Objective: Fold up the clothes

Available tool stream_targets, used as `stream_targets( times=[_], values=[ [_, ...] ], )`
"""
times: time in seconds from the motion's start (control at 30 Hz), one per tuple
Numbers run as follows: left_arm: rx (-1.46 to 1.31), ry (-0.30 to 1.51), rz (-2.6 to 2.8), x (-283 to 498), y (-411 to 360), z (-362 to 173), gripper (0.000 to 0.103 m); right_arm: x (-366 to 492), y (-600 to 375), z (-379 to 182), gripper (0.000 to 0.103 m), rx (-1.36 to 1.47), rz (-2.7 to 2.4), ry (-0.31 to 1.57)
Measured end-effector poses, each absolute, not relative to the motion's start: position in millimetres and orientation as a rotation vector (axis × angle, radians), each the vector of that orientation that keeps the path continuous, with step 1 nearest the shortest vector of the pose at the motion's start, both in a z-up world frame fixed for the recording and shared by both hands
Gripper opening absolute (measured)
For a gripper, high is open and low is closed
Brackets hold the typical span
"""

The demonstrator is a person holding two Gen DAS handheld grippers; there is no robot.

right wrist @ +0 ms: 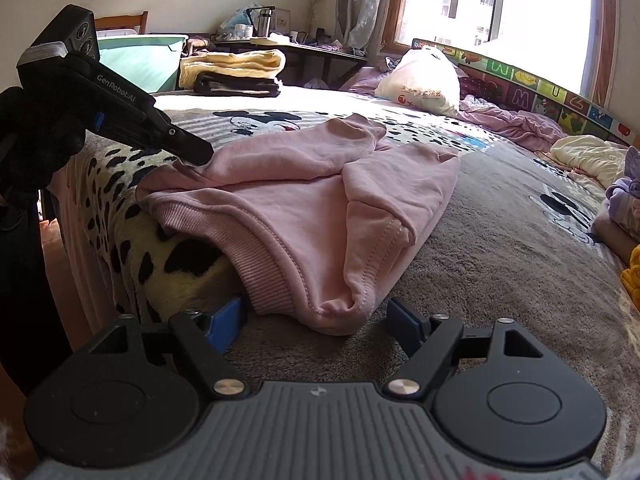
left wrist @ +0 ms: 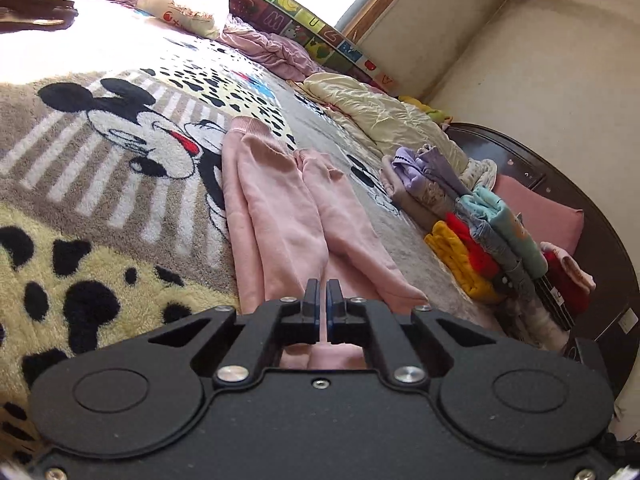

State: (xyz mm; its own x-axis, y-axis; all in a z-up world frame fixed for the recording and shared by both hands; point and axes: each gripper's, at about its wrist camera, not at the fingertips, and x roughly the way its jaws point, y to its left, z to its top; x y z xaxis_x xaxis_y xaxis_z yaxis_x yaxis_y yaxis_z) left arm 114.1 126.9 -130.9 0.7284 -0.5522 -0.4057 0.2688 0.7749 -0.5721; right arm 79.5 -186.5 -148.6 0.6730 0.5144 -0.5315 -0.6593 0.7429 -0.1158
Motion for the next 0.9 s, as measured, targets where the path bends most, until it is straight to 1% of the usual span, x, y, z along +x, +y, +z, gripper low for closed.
stream_targets(
  times=[0.07,0.13,0.2,0.23,0.3,0.33,0.37,0.43,0.5,0.53,0.63,0.7,0.8,0.9],
  values=[
    [-0.344,0.710,-0.429,119.8,109.4,-142.1,0.002,78.3,-185.7,-149.2,0.077,-0.321,0.669,0.488],
    [-0.354,0.708,-0.422,122.1,106.7,-141.5,0.002,77.3,-184.3,-149.2,0.077,-0.331,0.664,0.479],
    [-0.359,0.657,-0.415,116.0,112.9,-131.4,0.002,75.1,-181.5,-148.9,0.077,-0.356,0.655,0.461],
    [-0.329,0.622,-0.410,110.2,114.8,-125.0,0.004,73.1,-180.0,-148.4,0.077,-0.372,0.650,0.449],
    [-0.269,0.554,-0.420,97.3,118.0,-112.0,0.027,68.7,-177.1,-147.6,0.076,-0.406,0.639,0.429],
    [-0.212,0.503,-0.423,87.2,118.0,-104.6,0.056,66.3,-176.0,-146.9,0.075,-0.427,0.631,0.421],
    [-0.114,0.459,-0.438,76.8,113.6,-100.2,0.066,63.9,-175.0,-146.3,0.073,-0.449,0.622,0.413],
    [0.098,0.394,-0.466,57.6,102.5,-96.4,0.066,59.0,-173.9,-144.7,0.071,-0.505,0.603,0.401],
    [0.280,0.395,-0.487,44.9,92.0,-107.1,0.066,54.0,-172.7,-143.3,0.070,-0.561,0.584,0.389],
    [0.371,0.396,-0.497,38.6,86.8,-112.8,0.066,51.5,-171.5,-143.2,0.067,-0.594,0.577,0.386],
    [0.581,0.390,-0.489,32.2,66.6,-135.6,0.066,44.7,-167.6,-143.4,0.064,-0.684,0.549,0.378],
    [0.720,0.379,-0.466,31.0,53.7,-151.4,0.066,39.9,-165.0,-144.0,0.064,-0.735,0.535,0.380],
    [0.819,0.352,-0.447,36.9,45.1,-163.7,0.063,36.7,-158.9,-146.2,0.064,-0.777,0.534,0.379],
    [0.899,0.290,-0.413,40.1,43.5,-168.1,0.064,41.0,-153.6,-147.5,0.064,-0.794,0.529,0.353]
  ],
)
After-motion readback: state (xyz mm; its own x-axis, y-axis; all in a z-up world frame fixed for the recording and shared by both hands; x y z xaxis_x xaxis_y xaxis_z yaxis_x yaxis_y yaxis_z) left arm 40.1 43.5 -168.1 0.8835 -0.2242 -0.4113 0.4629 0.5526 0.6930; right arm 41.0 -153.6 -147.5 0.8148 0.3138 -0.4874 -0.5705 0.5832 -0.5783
